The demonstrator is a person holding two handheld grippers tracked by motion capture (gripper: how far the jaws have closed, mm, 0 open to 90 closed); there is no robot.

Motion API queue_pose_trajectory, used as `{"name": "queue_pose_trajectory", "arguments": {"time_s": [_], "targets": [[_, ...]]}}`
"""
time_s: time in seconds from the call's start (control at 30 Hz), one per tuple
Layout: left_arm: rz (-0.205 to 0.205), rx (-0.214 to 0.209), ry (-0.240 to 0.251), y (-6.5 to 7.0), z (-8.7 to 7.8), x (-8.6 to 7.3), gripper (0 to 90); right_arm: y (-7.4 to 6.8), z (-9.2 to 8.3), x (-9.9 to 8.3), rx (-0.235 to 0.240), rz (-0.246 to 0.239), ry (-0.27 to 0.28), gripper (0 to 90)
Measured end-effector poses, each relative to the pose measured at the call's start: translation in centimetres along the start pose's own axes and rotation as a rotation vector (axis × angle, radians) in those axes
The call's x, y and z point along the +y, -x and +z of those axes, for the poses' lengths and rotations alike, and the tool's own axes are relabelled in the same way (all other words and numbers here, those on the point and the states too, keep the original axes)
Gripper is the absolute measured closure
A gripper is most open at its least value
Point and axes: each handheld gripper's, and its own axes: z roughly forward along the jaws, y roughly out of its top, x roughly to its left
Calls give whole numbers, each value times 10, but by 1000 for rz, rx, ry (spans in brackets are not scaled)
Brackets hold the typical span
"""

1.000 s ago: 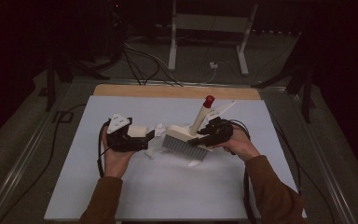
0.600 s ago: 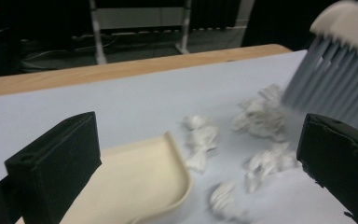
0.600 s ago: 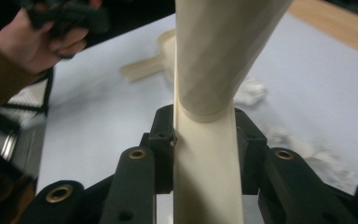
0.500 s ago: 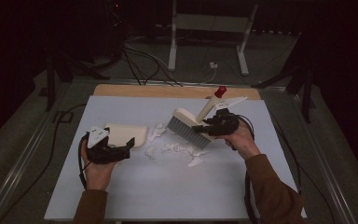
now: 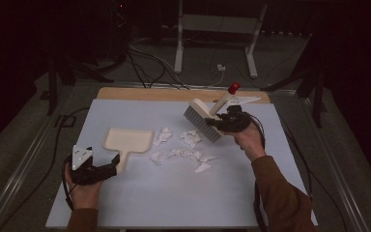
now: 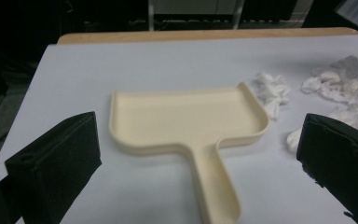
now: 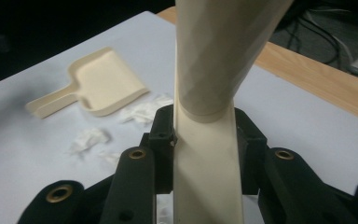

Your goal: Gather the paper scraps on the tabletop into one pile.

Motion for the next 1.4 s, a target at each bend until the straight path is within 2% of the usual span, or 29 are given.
{"name": "queue_pose_trajectory", "arguments": {"time_s": [0.23,0.47,0.6,0.87,0.97,1.03,1.1,1.27,1.4], "targets": [[-28,22,3,-6,-2,-7,4,13,2,0,-121,57,13,669],[-21,20,-3,-6,-4,-9,4,23,9,2,-257,85,10,669],[-24,20,-9,-8,-6,-11,4,30,13,2,-324,80,-21,669],[-17,10,-23,-2,-2,-12,4,40,31,-5,-454,4,-139,669],[-19,5,-23,-1,-2,-13,4,41,40,-8,-494,-17,-167,670],[-18,6,-28,0,-1,-14,4,41,45,-9,-505,-32,-187,669],[-21,4,-27,0,0,-14,4,39,51,-11,-522,-72,-208,669],[-22,0,-29,0,0,-14,4,31,63,-15,-488,-132,-248,670],[-22,-4,-31,2,1,-14,4,18,69,-18,-447,-187,-260,670]]}}
